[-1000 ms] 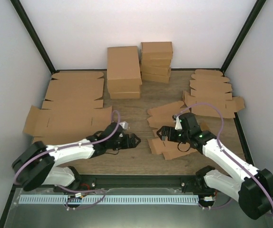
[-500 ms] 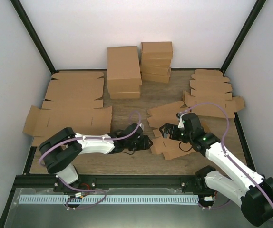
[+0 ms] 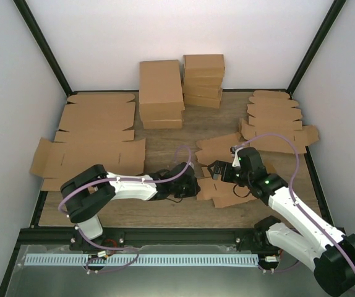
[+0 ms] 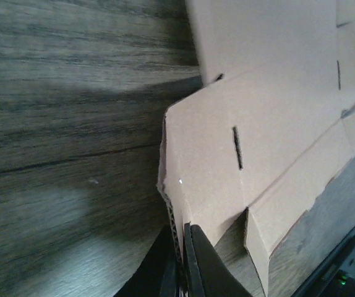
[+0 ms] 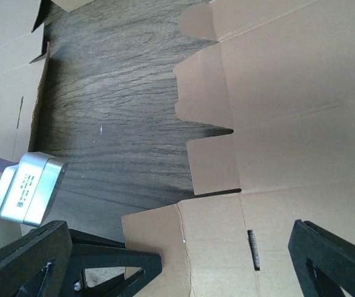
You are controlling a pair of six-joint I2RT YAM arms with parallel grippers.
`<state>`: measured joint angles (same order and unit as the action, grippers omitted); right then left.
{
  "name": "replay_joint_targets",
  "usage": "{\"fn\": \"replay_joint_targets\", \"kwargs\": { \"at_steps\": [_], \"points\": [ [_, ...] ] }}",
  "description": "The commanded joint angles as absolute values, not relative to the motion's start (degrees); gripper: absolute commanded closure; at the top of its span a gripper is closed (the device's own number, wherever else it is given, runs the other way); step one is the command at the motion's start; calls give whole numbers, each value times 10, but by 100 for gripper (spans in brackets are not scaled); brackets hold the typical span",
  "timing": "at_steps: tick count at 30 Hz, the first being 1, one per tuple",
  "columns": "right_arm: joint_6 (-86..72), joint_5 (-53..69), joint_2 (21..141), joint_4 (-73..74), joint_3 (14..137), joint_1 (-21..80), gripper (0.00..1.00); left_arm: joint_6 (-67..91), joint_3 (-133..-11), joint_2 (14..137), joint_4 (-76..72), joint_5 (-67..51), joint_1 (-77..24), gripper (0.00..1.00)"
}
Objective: Fold the paper box
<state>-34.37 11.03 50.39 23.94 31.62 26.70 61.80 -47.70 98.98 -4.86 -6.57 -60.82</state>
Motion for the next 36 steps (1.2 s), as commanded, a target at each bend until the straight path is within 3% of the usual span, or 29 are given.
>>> {"fn": "replay_joint_targets", "kwargs": {
  "at_steps": [1,9,18,27,31,36],
  "points": [
    [-347,101,492,235,311,264,0,614,-496,989,-7,-35,-612,96],
    [-334,125,502,230,317,264,0,520,-520,914,146,29,-593,96],
    [-258,217,566,214,370,264,0,291,-548,800,352,-70,-478,96],
    [-167,286,686,232,519,264,0,140,-653,818,547,-68,-484,96],
    [-164,277,697,228,541,265,0,125,-662,817,568,-9,-484,96],
    [-169,243,656,160,473,264,0,97,-641,806,532,3,-486,96]
  ]
}}
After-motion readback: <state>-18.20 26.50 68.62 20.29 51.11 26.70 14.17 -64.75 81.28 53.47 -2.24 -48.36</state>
